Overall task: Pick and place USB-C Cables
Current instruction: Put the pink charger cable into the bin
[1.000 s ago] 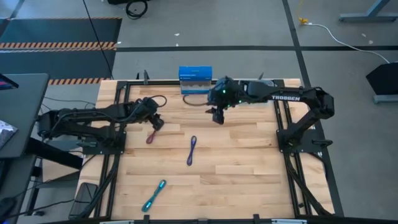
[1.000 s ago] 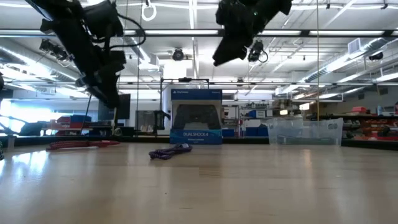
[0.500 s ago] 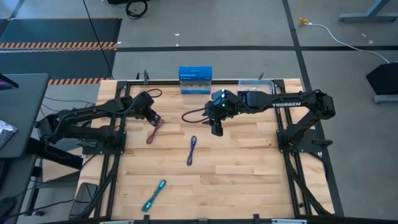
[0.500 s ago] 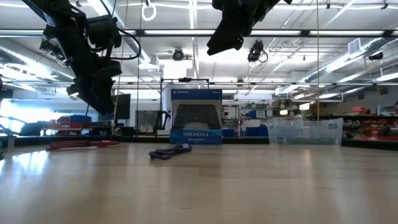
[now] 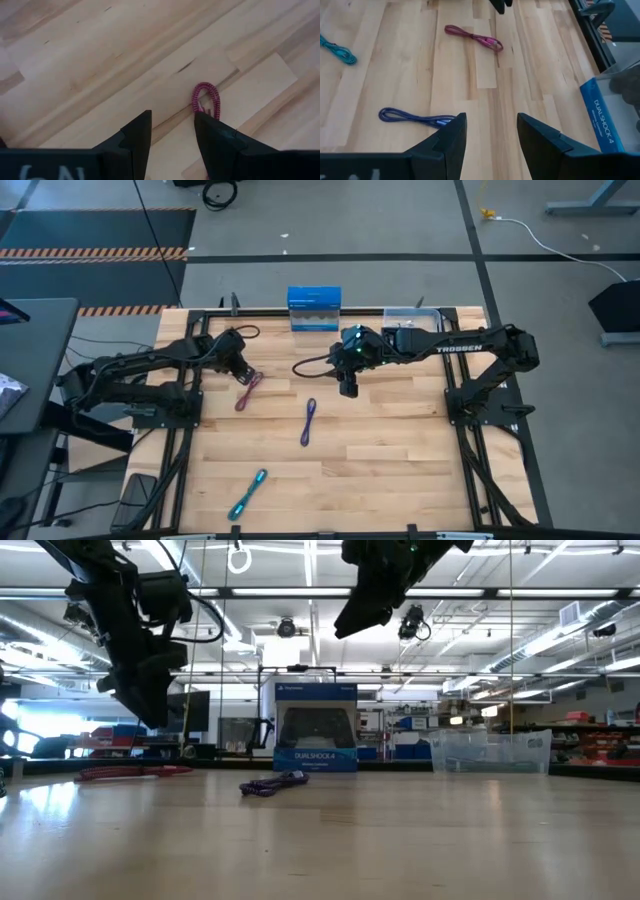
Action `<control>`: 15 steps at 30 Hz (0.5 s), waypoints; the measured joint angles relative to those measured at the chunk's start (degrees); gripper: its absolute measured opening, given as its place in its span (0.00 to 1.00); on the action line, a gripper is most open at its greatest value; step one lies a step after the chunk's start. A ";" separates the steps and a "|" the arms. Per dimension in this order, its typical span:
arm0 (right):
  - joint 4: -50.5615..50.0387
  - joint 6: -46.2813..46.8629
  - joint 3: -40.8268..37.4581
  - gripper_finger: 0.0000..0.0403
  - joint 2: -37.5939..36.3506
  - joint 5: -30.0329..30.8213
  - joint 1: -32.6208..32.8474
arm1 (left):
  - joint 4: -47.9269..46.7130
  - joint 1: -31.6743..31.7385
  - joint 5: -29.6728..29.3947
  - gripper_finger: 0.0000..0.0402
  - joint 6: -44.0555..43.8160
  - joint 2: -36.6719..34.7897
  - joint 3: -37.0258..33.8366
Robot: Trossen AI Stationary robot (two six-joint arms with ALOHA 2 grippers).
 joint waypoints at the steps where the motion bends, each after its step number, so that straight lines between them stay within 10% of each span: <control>1: -0.08 -0.04 -0.02 0.45 0.00 -0.02 -0.04 | -0.50 0.24 -0.04 0.39 -0.06 0.00 0.00; 15: -0.41 -0.10 -0.04 0.45 0.00 -0.09 -0.28 | -2.27 -4.32 7.98 0.39 -5.67 9.93 0.00</control>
